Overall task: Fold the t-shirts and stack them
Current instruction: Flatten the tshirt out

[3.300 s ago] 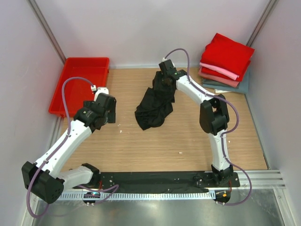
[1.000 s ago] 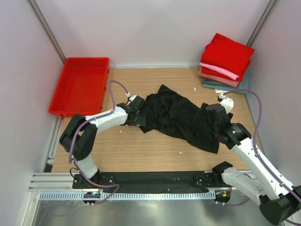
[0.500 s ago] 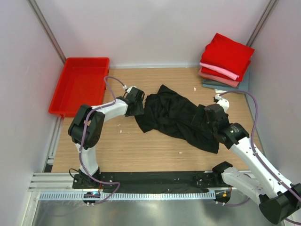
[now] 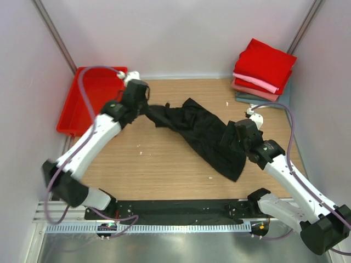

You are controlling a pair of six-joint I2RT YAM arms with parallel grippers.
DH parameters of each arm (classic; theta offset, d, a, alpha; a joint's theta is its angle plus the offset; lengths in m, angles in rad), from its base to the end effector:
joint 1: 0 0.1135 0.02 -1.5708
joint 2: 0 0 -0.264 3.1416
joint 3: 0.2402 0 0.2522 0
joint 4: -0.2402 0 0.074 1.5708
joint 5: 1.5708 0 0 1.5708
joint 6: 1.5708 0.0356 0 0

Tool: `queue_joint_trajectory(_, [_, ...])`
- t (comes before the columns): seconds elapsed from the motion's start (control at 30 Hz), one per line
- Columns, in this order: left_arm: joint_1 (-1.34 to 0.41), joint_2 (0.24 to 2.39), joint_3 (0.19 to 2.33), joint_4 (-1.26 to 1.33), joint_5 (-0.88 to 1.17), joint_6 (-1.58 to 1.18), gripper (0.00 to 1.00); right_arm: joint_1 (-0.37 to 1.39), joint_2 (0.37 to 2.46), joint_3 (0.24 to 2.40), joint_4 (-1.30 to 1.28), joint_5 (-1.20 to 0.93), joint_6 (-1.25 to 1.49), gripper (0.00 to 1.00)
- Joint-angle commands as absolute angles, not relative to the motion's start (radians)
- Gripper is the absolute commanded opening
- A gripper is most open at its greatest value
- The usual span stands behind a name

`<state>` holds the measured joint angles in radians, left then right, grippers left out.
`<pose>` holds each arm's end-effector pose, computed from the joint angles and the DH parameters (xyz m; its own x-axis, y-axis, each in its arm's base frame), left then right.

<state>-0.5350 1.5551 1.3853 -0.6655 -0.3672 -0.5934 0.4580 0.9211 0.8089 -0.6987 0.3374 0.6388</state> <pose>0.2985 -0.1620 0.3157 -0.6791 -0.2042 -0.7051 -0.1340 0.9789 -0.1545 0.1707 0.0710 0.2779 -0.6488 0.3074 -0.6961 0.2169 0.9515 0.2181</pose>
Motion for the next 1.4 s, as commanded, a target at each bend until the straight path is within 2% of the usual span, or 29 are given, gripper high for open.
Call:
queue_joint_trajectory(0.0, [-0.532, 1.303, 1.5, -0.917, -0.56, -0.561, 0.0, 0.457, 0.939, 0.833, -0.637, 0.336, 0.637, 1.0])
queue_joint_trajectory(0.07, [-0.532, 1.182, 1.454, -0.968, -0.572, -0.571, 0.03, 0.457, 0.956, 0.821, -0.623, 0.325, 0.646, 1.0])
queue_joint_trajectory(0.1, [-0.532, 1.146, 1.422, -0.969, -0.566, -0.568, 0.12, 0.457, 0.971, 0.813, -0.617, 0.295, 0.652, 1.0])
queue_joint_trajectory(0.13, [-0.532, 1.079, 1.348, -0.968, -0.557, -0.558, 0.18, 0.457, 0.98, 0.795, -0.592, 0.278, 0.655, 1.0])
queue_joint_trajectory(0.2, [-0.532, 1.037, 1.267, -0.956, -0.529, -0.534, 0.27, 0.457, 0.999, 0.769, -0.56, 0.235, 0.669, 0.98])
queue_joint_trajectory(0.23, [-0.532, 1.026, 1.19, -0.947, -0.525, -0.525, 0.28, 0.457, 1.023, 0.756, -0.525, 0.18, 0.67, 0.95])
queue_joint_trajectory(0.3, [-0.531, 1.015, 1.125, -0.922, -0.505, -0.505, 0.27, 0.457, 1.054, 0.718, -0.474, 0.111, 0.675, 0.9])
queue_joint_trajectory(0.4, [-0.532, 1.028, 1.048, -0.888, -0.47, -0.491, 0.2, 0.48, 1.124, 0.68, -0.35, -0.063, 0.683, 0.81])
queue_joint_trajectory(0.47, [-0.532, 1.029, 1.029, -0.865, -0.456, -0.48, 0.18, 0.521, 1.193, 0.698, -0.292, -0.095, 0.684, 0.8])
queue_joint_trajectory(0.6, [-0.529, 1.016, 1.023, -0.851, -0.465, -0.465, 0.11, 0.676, 1.33, 0.813, -0.313, 0.042, 0.655, 0.81])
queue_joint_trajectory(0.7, [-0.529, 1.006, 1.006, -0.853, -0.466, -0.468, 0.13, 0.71, 1.434, 0.893, -0.328, 0.08, 0.649, 0.81])
queue_joint_trajectory(0.77, [-0.529, 1.006, 1.002, -0.861, -0.462, -0.483, 0.2, 0.722, 1.474, 0.934, -0.325, 0.089, 0.649, 0.81])
queue_joint_trajectory(0.8, [-0.529, 1.009, 1.002, -0.862, -0.459, -0.492, 0.37, 0.723, 1.505, 0.948, -0.327, 0.098, 0.647, 0.83])
queue_joint_trajectory(0.9, [-0.529, 1.017, 1.015, -0.877, -0.451, -0.525, 0.65, 0.723, 1.584, 1.02, -0.345, 0.174, 0.615, 0.88])
queue_joint_trajectory(1.03, [-0.528, 1.022, 1.006, -0.873, -0.463, -0.532, 0.72, 0.721, 1.725, 1.202, -0.399, 0.239, 0.534, 0.89])
queue_joint_trajectory(1.37, [-0.519, 1.054, 1.005, -0.893, -0.517, -0.551, 0.73, 0.713, 2.034, 1.613, -0.497, 0.251, 0.442, 0.89])
